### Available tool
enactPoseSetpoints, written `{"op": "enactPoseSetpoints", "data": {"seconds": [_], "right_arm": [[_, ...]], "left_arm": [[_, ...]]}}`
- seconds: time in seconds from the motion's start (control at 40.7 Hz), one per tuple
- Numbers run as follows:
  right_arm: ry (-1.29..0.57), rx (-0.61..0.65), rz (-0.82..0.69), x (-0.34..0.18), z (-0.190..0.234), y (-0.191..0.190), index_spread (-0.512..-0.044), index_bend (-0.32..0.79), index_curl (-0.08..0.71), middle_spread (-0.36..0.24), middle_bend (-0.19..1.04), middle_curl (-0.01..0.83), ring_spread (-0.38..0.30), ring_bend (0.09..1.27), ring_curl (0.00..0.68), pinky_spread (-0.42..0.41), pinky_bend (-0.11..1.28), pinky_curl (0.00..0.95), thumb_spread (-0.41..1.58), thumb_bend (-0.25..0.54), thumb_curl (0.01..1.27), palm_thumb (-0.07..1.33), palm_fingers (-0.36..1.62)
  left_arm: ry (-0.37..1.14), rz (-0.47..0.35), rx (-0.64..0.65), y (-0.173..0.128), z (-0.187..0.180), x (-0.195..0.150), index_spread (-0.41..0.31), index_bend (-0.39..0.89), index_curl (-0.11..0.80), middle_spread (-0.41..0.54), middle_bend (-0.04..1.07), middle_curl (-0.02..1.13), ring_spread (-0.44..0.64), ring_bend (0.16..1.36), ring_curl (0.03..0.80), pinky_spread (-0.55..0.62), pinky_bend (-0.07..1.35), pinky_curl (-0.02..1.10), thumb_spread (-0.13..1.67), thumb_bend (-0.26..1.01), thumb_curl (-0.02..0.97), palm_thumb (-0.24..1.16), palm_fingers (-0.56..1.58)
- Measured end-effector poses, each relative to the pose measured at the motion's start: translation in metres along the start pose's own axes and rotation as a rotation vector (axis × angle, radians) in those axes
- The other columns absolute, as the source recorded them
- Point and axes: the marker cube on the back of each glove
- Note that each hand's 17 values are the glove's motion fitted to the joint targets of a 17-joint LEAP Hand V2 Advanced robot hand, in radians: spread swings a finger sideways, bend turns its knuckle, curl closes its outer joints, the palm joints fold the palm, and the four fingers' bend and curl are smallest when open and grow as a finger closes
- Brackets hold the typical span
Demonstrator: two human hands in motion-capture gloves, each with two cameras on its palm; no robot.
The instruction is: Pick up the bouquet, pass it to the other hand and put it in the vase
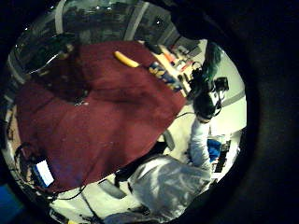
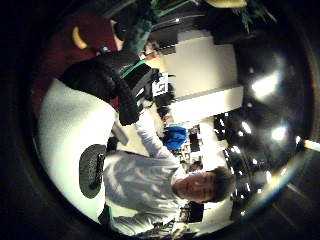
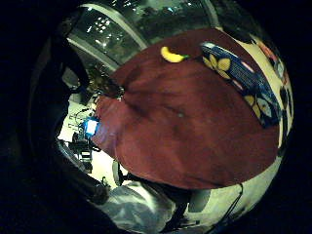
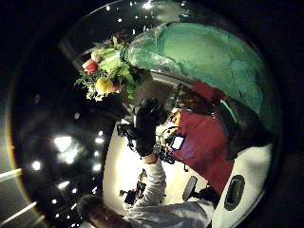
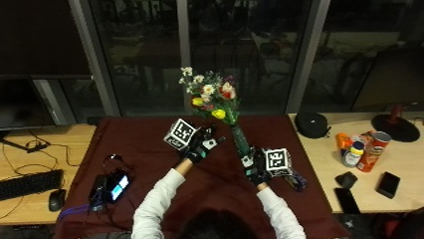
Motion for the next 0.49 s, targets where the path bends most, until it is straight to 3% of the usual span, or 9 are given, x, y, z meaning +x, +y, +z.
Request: {"op": "enactPoseSetpoints", "data": {"seconds": [0.246, 0.418, 0.491], "right_arm": [[-0.107, -0.033, -0.249, -0.048, 0.031, 0.003, -0.213, 0.17, 0.487, -0.121, 0.22, 0.622, -0.226, 0.78, 0.535, -0.28, 0.83, 0.497, 1.12, -0.012, 0.39, 1.1, 1.25], [-0.146, -0.068, -0.25, -0.065, 0.054, 0.012, -0.213, 0.17, 0.49, -0.127, 0.22, 0.625, -0.228, 0.78, 0.532, -0.278, 0.82, 0.491, 1.13, -0.016, 0.38, 1.08, 1.24], [-0.178, -0.095, -0.272, -0.068, 0.061, 0.014, -0.217, 0.17, 0.49, -0.128, 0.22, 0.626, -0.228, 0.77, 0.529, -0.278, 0.82, 0.489, 1.13, -0.016, 0.38, 1.08, 1.24]], "left_arm": [[0.391, 0.137, 0.008, -0.023, 0.016, 0.016, 0.04, 0.05, 0.237, 0.094, 0.2, 0.36, 0.09, 0.6, 0.332, 0.07, 0.41, 0.37, 1.03, -0.02, 0.311, 0.3, 0.48], [0.456, 0.187, 0.082, -0.017, 0.019, 0.026, 0.064, 0.04, 0.185, 0.08, 0.22, 0.37, 0.07, 0.64, 0.338, 0.05, 0.47, 0.38, 1.0, -0.02, 0.32, 0.33, 0.48], [0.419, 0.264, 0.15, -0.021, 0.017, 0.017, 0.024, 0.09, 0.191, 0.0, 0.27, 0.38, -0.01, 0.62, 0.323, -0.04, 0.5, 0.38, 1.0, 0.0, 0.329, 0.38, 0.71]]}}
